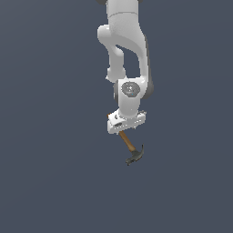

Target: Pick up the object and move it to a goal position.

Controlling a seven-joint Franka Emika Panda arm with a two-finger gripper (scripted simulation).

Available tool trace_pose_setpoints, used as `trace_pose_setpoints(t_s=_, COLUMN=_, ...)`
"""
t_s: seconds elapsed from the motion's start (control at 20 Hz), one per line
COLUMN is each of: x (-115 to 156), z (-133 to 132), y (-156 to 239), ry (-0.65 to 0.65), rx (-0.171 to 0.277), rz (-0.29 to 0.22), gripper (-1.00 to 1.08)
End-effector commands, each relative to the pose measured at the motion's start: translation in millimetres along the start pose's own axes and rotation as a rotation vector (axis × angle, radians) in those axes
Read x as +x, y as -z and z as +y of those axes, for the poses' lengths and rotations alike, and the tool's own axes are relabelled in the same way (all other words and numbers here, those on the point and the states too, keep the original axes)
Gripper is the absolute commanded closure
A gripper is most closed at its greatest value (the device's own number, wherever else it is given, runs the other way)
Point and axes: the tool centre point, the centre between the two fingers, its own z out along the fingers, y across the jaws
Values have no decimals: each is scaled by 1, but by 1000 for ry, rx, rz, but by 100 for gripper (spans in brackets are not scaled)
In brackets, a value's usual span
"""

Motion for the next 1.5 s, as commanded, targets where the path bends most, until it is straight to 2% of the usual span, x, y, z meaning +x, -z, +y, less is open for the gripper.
trace_pose_setpoints(t_s=0.0, x=-1, z=-1, y=-13, ry=2, rx=0, rz=-1, gripper=-92)
trace_pose_setpoints(t_s=0.4, x=0, z=0, y=-32, ry=3, rx=0, rz=-1, gripper=-92)
trace_pose_setpoints(t_s=0.45, x=0, z=0, y=-32, ry=3, rx=0, rz=-1, gripper=108)
trace_pose_setpoints(t_s=1.1, x=0, z=4, y=-28, ry=-1, rx=-3, rz=3, gripper=108)
trace_pose_setpoints(t_s=1.45, x=-3, z=13, y=-4, ry=-1, rx=-3, rz=2, gripper=108)
